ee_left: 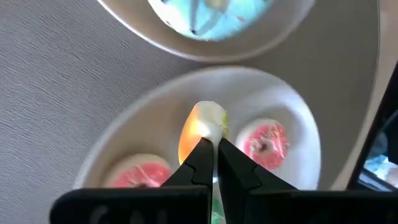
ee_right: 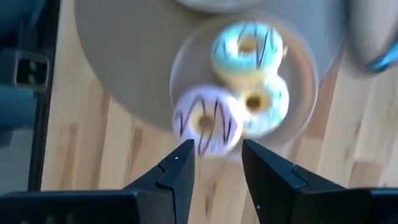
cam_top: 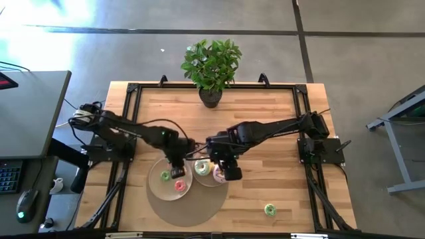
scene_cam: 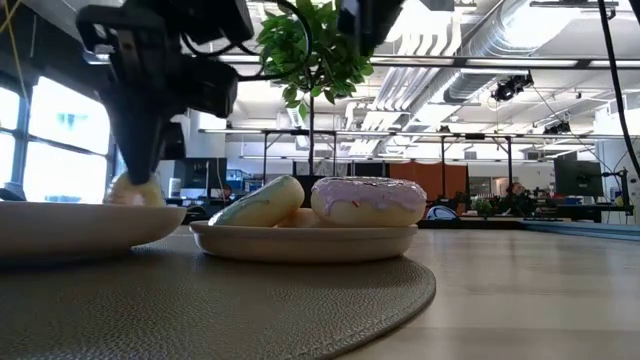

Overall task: Pick & Place donuts
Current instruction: Adjust the small yellow donut

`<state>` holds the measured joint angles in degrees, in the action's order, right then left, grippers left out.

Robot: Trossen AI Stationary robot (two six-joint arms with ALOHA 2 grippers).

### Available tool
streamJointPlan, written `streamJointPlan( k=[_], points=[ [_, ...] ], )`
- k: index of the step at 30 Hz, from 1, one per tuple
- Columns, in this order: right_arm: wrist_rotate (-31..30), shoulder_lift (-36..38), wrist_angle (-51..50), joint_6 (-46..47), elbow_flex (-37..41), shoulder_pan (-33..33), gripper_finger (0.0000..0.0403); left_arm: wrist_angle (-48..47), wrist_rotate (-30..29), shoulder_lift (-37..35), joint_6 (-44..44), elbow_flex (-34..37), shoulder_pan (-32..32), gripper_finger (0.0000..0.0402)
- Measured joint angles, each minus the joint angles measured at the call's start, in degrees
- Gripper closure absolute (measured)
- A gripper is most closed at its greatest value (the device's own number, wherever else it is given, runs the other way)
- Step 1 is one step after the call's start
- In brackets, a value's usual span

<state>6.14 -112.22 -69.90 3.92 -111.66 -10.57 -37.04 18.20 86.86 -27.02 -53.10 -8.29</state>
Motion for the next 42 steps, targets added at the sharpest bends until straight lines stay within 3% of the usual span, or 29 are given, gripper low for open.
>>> streamJointPlan(
  k=[4, 9, 15, 21, 25, 30, 42],
  points=[
    [1.7, 0.0, -6.2, 2.4, 0.0, -0.1, 0.0273, 0.0, 1.4, 0.3, 3.0, 0.0, 2.3, 0.0382],
    [1.6, 0.0, -9.9, 5.0, 0.0, -0.3, 0.0273, 0.0, 2.4, 2.2, 3.5, 0.0, 2.2, 0.033],
    [1.6, 0.0, -10.0, 5.1, 0.0, -0.9, 0.0273, -0.4, 14.3, 4.4, 5.8, -0.2, 2.3, 0.0285],
    [1.0, 0.0, -9.6, 5.1, 0.0, -1.2, 0.0273, -1.9, 3.6, 4.6, 6.2, -0.5, 2.4, 0.0281],
    [0.9, 0.0, -9.6, 5.0, 0.0, -1.2, 0.0273, -2.9, 4.7, 4.6, 6.1, -0.5, 1.7, 0.0286],
    [0.8, 0.0, -9.5, 5.0, 0.0, -1.2, 0.0273, -2.0, -1.0, 4.6, 6.2, -0.5, 0.6, 0.0294],
    [0.8, 0.0, -9.5, 4.9, 0.0, -2.2, 0.0273, 0.3, 0.9, 4.9, 5.7, 0.2, -2.4, 0.0303]
  ],
)
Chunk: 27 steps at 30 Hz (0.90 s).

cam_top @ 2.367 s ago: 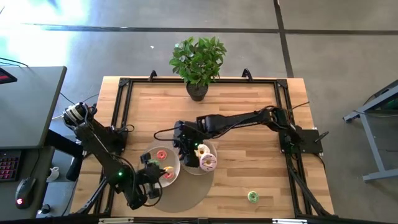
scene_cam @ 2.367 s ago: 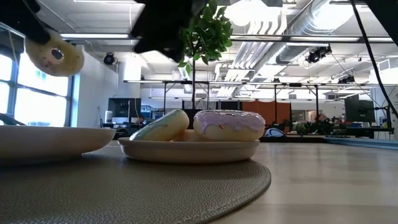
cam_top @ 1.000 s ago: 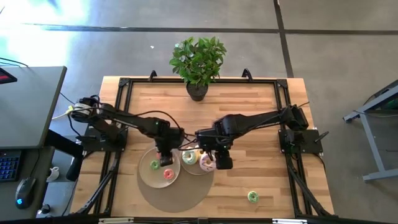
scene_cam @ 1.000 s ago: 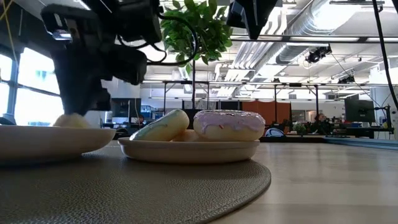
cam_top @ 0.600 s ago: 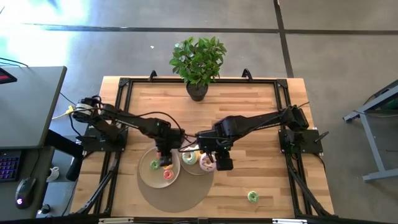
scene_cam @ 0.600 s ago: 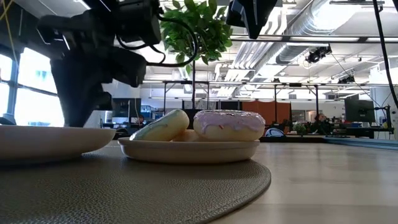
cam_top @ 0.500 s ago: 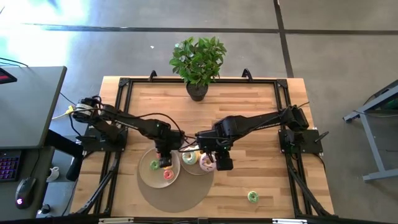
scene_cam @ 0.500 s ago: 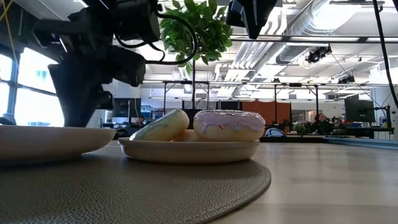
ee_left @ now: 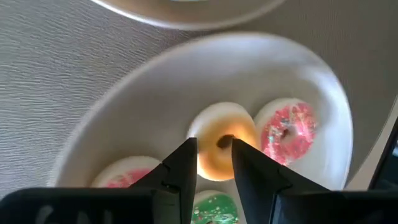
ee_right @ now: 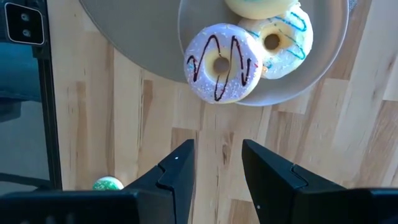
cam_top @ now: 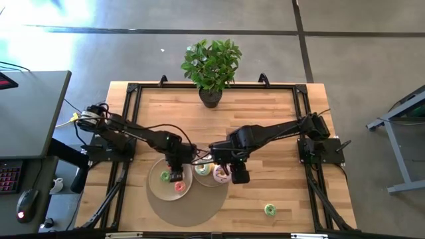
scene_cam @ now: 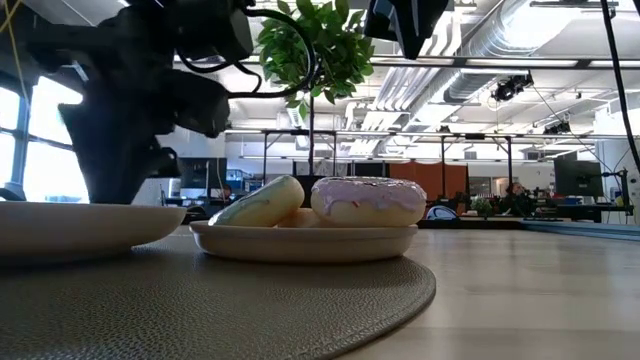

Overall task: Pick & Place donuts
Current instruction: Adjust the small yellow donut

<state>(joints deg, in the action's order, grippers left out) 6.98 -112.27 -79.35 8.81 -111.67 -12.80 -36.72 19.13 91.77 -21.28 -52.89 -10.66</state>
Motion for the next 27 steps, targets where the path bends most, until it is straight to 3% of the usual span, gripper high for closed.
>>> streamJointPlan(
  k=[7, 14, 17, 22, 27],
  points=[
    [-0.2, 0.0, 0.1, 0.0, 0.0, 0.0, 0.0273, 0.4, -6.3, 1.3, -0.6, 0.1, -2.9, 0.0307],
    [-0.2, 0.0, 0.3, -0.1, 0.0, 0.0, 0.0273, -0.4, -7.4, 1.1, -4.1, -0.4, -2.9, 0.0388],
    [-0.2, 0.0, 0.4, -0.2, 0.0, 0.0, 0.0273, -2.7, -9.9, 0.4, -6.8, -1.9, -3.1, 0.0389],
    [-3.0, 0.0, 0.6, -0.3, 0.0, 0.0, 0.0273, -7.8, -21.8, -0.2, -10.2, -5.3, -6.5, 0.0397],
    [-3.9, 0.0, 0.9, -0.3, 0.0, 0.0, 0.0273, -10.1, -41.1, -0.2, -18.9, -6.4, -14.3, 0.0398]
  ],
)
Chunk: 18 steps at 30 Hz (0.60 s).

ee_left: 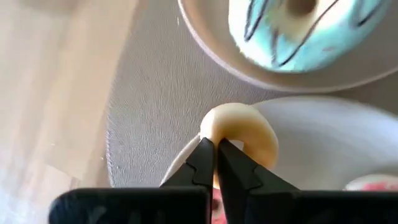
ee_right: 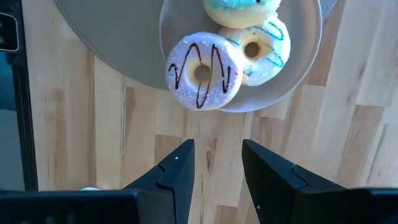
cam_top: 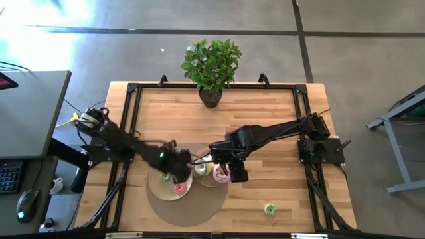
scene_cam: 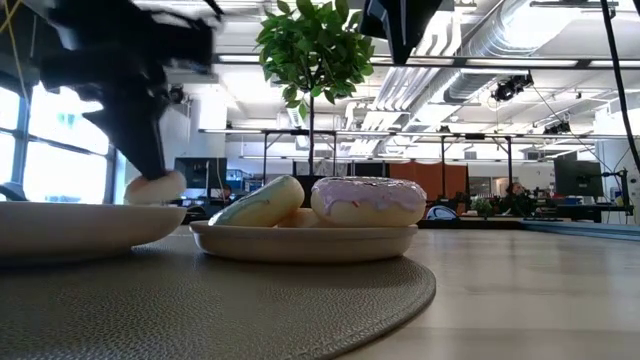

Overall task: Pick & Place donuts
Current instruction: Adjust the small yellow donut

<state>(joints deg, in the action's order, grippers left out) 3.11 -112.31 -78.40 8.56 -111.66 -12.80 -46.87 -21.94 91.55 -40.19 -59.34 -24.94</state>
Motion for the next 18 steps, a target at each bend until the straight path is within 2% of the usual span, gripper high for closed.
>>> streamJointPlan(
  k=[5, 8, 10, 18],
  points=[
    [0.0, 0.0, 0.8, 0.0, 0.0, 0.0, 0.0273, 0.3, -14.1, 1.2, -9.9, 0.5, -9.5, 0.0399],
    [0.0, 0.0, 2.0, 0.0, 0.0, 0.0, 0.0273, 0.1, -25.0, 3.5, -13.2, 0.7, -14.4, 0.04],
    [0.1, 0.0, 2.7, 0.0, 0.0, 0.0, 0.0273, 0.3, -30.0, 4.6, -14.4, 0.7, -17.1, 0.04],
    [0.7, 0.0, 3.1, 0.0, 0.0, 0.0, 0.0273, 0.4, -29.8, 11.7, -18.6, 0.7, -20.9, 0.0399]
  ],
)
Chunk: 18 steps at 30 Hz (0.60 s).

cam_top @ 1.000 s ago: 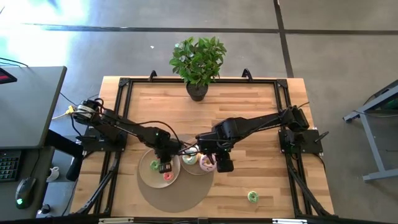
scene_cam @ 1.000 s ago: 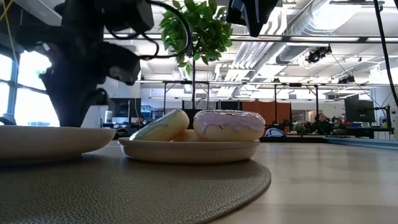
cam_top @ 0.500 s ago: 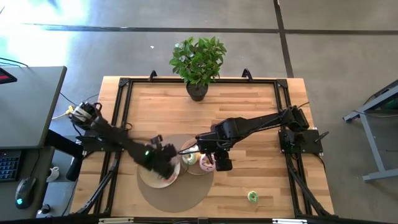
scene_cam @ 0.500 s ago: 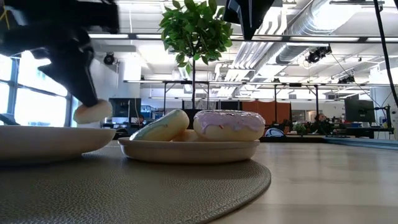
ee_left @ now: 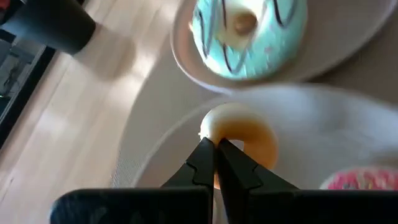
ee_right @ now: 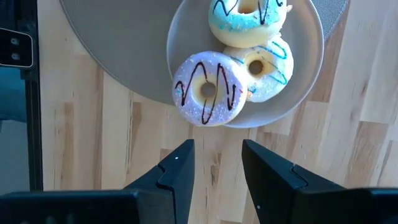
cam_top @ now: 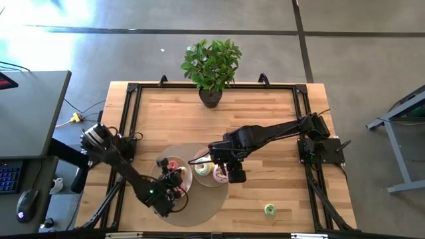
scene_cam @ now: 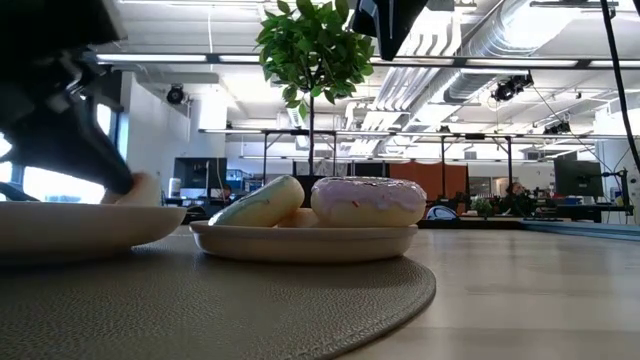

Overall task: Pick & Place donuts
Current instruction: Adjust the small yellow donut

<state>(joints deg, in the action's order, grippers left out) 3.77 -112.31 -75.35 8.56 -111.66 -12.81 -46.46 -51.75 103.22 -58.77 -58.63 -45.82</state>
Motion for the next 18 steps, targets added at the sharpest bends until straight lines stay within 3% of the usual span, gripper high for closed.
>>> streamJointPlan(
  k=[5, 14, 18],
  points=[
    [0.0, 0.0, 0.0, 0.0, 0.0, 0.0, 0.0273, 0.2, 2.0, 0.9, -0.2, 0.0, 0.8, 0.0379],
    [0.0, 0.0, 0.1, 0.0, 0.0, 0.0, 0.0273, 0.5, 7.1, 0.9, 0.4, -1.8, 1.6, 0.0277],
    [0.0, 0.0, 0.1, -0.3, 0.0, 0.0, 0.0273, 0.4, 10.5, 0.9, 0.5, -3.5, 1.6, 0.0266]
  ],
)
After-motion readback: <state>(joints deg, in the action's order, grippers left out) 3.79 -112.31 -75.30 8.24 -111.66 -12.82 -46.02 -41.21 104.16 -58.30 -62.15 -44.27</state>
